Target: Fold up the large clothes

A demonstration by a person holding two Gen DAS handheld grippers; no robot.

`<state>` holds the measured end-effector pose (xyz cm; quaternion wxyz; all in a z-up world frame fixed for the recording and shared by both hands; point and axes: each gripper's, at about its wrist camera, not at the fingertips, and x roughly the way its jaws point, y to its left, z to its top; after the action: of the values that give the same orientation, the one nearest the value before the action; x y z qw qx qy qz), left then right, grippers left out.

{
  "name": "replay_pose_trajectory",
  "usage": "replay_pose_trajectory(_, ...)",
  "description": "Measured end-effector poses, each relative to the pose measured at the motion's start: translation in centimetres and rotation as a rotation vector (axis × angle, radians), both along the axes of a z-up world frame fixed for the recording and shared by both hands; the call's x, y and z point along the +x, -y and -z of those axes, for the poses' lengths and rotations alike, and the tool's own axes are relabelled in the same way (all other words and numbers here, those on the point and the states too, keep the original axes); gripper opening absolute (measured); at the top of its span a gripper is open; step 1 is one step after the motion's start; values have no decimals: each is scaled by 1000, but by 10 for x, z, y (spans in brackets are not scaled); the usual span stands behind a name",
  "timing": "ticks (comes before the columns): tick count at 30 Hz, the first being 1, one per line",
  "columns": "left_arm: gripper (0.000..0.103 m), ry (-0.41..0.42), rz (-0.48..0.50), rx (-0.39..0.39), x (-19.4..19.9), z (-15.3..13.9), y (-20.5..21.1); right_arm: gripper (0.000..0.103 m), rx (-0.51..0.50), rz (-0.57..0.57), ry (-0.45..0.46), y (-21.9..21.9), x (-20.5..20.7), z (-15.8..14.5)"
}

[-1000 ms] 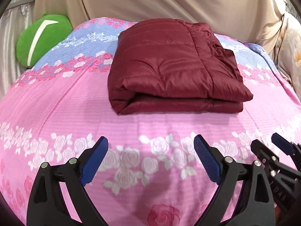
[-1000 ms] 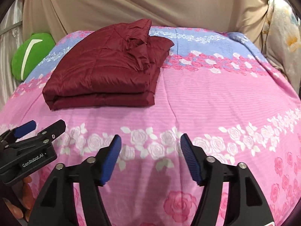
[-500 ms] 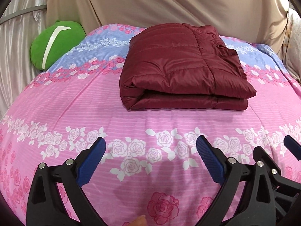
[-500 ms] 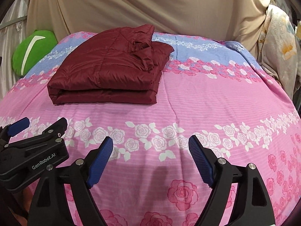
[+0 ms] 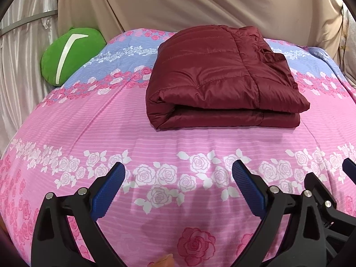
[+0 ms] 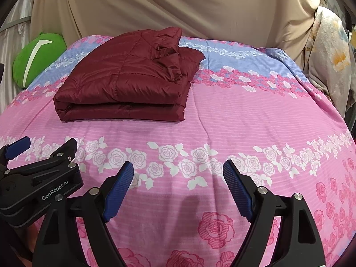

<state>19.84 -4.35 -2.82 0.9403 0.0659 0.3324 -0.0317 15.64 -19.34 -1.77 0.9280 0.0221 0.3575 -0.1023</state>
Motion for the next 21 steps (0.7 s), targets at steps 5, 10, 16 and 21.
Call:
replay_pose_trajectory(5, 94, 3, -1, 1, 0, 0, 0, 80, 4, -2, -1, 1, 0, 0)
replay_pose_trajectory(10, 94, 2, -3, -4, -1, 0, 0, 80, 7, 0, -2, 1, -1, 1)
replay_pose_trajectory(16, 94, 1, -8, -2, -1, 0, -1, 80, 6, 0, -2, 1, -1, 1)
replay_pose_trajectory(21, 94, 0, -8, -3, -1, 0, 0, 80, 7, 0, -2, 2, -1, 1)
